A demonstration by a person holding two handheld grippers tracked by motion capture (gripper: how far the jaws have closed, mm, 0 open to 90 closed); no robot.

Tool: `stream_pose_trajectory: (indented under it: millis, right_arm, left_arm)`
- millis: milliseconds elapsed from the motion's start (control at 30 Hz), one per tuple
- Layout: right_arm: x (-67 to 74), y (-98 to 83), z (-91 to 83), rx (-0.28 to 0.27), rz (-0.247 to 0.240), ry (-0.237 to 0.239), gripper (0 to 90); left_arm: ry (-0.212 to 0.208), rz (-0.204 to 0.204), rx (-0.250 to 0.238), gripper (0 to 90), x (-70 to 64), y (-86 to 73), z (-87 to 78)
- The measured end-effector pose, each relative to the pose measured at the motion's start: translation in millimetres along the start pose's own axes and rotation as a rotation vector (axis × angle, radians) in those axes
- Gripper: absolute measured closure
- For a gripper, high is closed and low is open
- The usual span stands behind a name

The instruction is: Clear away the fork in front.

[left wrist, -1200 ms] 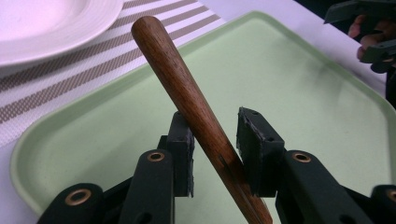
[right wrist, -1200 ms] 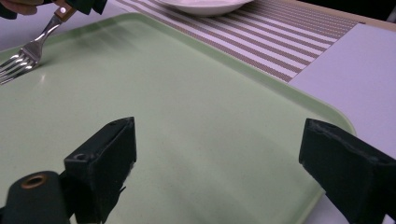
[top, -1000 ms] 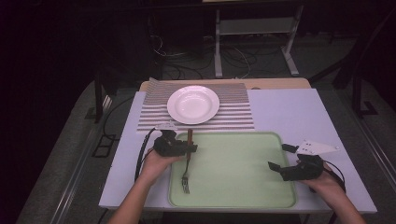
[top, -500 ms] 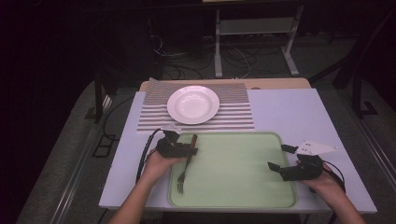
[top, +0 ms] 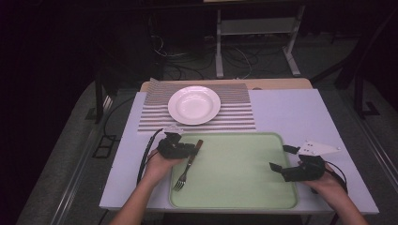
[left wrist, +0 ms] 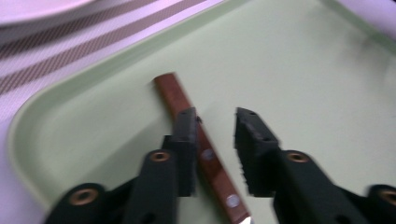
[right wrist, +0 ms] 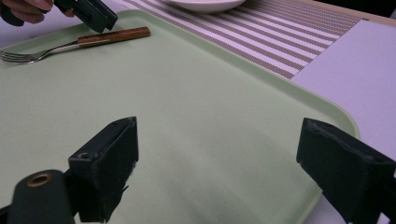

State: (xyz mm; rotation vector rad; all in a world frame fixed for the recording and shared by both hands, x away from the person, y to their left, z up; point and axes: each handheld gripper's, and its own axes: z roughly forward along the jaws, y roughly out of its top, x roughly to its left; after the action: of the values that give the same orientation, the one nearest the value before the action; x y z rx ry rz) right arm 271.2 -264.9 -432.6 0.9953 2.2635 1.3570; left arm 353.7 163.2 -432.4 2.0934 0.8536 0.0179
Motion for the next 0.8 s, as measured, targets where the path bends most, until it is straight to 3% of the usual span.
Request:
stream_pose_trajectory:
  millis: [133,300,500,633,800]
  right_arm:
    - [0.1,0.1,0.4,0.001,-0.001,0.000,13.0]
    - [0.3,-0.4,0.4,0.004,-0.004,0.000,13.0]
    - [-2.1,-2.6,-1.9,0.003,0.001,-0.004,13.0]
    - [-3.4,-4.2,-4.9,-0.001,0.005,-0.010,13.0]
    - [-4.0,-3.2,-5.3,-0.005,0.004,-0.012,13.0]
  left_arm:
    - [-0.011,0.068,0.000,89.2,-11.0,4.1,3.4]
    - [-0.013,0.105,0.042,89.3,-18.4,6.1,13.9]
    - [0.027,0.088,0.100,89.2,-9.8,4.6,24.5]
    - [0.028,0.058,0.101,89.0,-2.0,3.9,23.3]
    - [0.067,0.059,0.106,88.9,3.6,2.6,16.9]
